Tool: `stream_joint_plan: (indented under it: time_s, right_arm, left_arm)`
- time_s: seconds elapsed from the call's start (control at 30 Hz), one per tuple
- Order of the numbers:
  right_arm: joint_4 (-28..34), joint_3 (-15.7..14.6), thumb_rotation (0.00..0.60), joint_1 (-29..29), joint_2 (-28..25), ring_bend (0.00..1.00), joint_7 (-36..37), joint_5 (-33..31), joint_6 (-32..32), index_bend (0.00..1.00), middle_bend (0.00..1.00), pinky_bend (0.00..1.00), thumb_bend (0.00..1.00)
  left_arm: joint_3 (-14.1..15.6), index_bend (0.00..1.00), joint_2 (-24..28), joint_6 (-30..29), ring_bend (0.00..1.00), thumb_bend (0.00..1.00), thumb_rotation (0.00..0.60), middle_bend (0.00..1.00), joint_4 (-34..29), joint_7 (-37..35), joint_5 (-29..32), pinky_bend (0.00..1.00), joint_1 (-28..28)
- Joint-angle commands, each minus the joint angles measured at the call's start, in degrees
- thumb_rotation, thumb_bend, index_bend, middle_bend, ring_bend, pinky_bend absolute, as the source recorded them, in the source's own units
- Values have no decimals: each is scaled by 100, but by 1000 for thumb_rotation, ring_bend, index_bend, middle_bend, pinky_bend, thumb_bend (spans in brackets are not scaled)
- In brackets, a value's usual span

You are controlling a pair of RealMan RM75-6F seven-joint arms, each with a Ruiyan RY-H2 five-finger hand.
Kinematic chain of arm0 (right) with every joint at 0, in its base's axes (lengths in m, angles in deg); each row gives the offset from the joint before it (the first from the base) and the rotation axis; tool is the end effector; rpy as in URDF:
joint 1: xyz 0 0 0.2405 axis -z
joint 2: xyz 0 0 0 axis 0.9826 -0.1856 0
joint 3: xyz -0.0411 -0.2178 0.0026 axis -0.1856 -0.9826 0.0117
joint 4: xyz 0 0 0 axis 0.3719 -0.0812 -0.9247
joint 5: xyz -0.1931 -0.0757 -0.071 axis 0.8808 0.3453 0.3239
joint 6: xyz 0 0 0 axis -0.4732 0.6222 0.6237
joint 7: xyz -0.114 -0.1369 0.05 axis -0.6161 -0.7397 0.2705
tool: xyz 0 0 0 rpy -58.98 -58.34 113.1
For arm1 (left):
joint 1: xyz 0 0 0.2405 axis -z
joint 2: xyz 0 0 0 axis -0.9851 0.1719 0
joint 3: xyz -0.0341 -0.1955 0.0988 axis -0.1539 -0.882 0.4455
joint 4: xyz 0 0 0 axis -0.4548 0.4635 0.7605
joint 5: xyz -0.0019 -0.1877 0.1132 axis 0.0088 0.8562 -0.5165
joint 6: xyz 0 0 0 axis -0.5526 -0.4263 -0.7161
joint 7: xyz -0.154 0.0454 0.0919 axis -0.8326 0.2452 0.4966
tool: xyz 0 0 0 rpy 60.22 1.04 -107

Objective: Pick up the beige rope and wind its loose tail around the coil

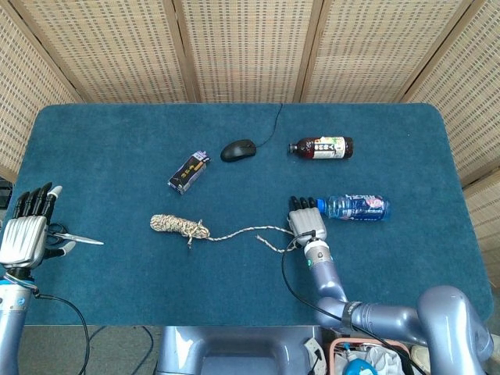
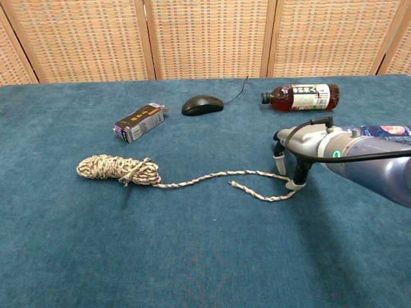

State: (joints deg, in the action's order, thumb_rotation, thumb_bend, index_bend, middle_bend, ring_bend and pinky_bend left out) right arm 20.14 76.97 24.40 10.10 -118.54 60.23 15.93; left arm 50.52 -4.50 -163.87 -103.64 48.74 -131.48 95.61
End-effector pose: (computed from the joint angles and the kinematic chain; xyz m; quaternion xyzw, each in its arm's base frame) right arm -0.1236 -0.3662 -0.0908 0.7393 -0.4070 0.1840 0.5039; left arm -0.2652 0.2852 0.1159 -0.5936 -0.3859 -0.3478 0.6146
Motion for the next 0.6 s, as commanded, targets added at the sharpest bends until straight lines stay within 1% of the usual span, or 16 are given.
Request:
stream_joint_plan:
  time_s: [0.03,0.2,0.33,0.47,0.6]
  right_arm:
    - [-48,6,600,0,38,0,-12,28,-10,498,0,0,290]
    - [-153,-4,600,31,95,0,15,99,-69,562,0,0,369]
    - [-172,-21,600,57,89,0,25,163,-100,577,0,0,411]
    - [-165,-19,600,91,63,0,75,230,-148,591,0,0,434]
    - [-148,-13,600,147,42,0,238,433,-176,638,0,0,437]
  left_arm:
    - [-2,0,3,0,0,12,600,0,0,-9,-5,0,-3]
    - [-14,0,10,20,0,11,600,0,13,-25,11,0,-5]
    - [-17,0,10,43,0,11,600,0,14,-22,16,0,2]
    - [-16,0,8,54,0,11,600,0,10,-14,19,0,2]
    - [-17,0,6,69,0,11,600,0,8,-13,22,0,5]
